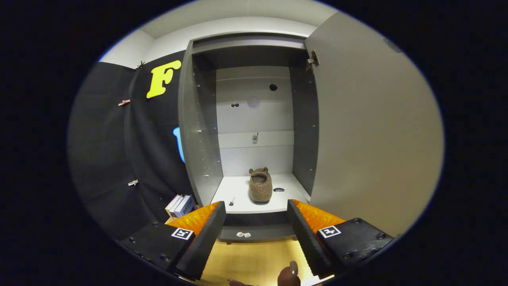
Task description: Open the shoe cabinet door, grab the shoes and put them into the shoe cabinet, then close the shoe cabinet door.
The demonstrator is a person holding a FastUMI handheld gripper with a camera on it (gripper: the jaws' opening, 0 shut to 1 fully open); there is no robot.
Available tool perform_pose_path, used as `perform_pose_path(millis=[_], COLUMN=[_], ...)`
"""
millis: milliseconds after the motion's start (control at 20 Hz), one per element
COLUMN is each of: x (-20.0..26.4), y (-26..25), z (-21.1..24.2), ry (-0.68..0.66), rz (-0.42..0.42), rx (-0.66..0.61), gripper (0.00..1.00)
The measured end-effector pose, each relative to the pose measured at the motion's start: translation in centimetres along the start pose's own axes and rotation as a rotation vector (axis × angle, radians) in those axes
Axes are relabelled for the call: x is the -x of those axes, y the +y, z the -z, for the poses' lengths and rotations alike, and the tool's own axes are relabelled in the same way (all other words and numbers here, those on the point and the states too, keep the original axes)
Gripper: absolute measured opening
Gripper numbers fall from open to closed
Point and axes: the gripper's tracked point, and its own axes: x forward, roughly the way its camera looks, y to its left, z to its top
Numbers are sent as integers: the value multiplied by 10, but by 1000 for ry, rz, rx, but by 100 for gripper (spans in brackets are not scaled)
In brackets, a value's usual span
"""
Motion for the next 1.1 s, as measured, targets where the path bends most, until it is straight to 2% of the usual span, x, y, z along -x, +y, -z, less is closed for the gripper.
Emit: perform_pose_path(millis=[400,650,850,950,1100], x=[128,184,201,203,180], y=[-63,-138,-190,-221,-255], z=[-7,6,-3,-7,-12], ry=[-55,-56,-92,-89,-88], rz=[118,297,360,363,340], rx=[-83,-59,-28,-33,-34], gripper=[98,99,99,99,99])
